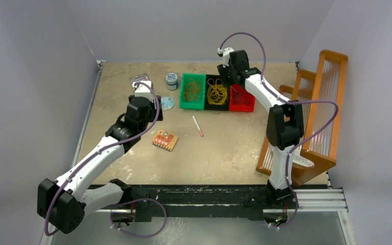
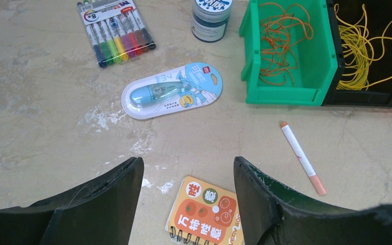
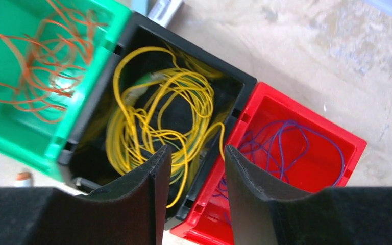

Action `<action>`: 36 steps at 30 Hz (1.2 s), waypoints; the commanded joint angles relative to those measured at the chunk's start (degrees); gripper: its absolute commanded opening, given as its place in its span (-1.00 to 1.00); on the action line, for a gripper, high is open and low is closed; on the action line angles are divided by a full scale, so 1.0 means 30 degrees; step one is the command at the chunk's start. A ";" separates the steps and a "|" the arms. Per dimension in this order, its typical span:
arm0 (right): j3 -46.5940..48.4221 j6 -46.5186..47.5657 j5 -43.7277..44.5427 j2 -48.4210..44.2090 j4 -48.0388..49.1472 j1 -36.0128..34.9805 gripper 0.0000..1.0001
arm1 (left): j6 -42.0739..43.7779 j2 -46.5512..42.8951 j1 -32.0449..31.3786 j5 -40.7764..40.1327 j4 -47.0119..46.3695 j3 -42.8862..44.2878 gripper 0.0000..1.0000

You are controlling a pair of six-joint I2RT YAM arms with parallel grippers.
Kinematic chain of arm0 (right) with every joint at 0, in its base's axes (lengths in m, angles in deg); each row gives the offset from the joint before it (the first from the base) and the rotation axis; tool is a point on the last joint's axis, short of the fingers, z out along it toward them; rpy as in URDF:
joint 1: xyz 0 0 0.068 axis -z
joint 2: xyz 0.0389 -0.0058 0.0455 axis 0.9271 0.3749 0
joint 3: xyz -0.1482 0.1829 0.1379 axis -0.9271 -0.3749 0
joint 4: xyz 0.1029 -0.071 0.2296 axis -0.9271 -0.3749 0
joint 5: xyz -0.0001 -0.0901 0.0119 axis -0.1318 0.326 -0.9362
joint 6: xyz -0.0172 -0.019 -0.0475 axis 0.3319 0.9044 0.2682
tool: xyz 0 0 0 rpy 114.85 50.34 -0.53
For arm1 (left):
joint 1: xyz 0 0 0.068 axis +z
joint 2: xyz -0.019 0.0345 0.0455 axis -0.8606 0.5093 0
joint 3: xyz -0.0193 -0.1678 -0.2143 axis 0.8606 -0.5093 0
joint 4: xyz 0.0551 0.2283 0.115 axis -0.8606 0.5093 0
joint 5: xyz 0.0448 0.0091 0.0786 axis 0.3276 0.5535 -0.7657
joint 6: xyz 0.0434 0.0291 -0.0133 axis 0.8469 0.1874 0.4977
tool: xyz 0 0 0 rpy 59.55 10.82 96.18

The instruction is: Untangle the cables

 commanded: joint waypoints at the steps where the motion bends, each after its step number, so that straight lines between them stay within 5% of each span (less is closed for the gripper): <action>1: 0.1407 0.0306 0.1033 0.0403 -0.1237 0.0103 -0.10 | -0.0159 -0.0086 0.0104 0.0048 -0.0289 0.0872 0.28; 29: 0.2188 0.0204 0.0816 0.2183 -0.1549 0.0495 -0.35 | -0.0159 -0.0262 0.0129 0.0037 -0.0231 0.0840 0.28; 36: 0.2140 0.0210 0.0903 0.2186 -0.1564 0.0498 -0.71 | -0.0188 -0.0178 0.0112 0.0091 -0.0275 0.0860 0.28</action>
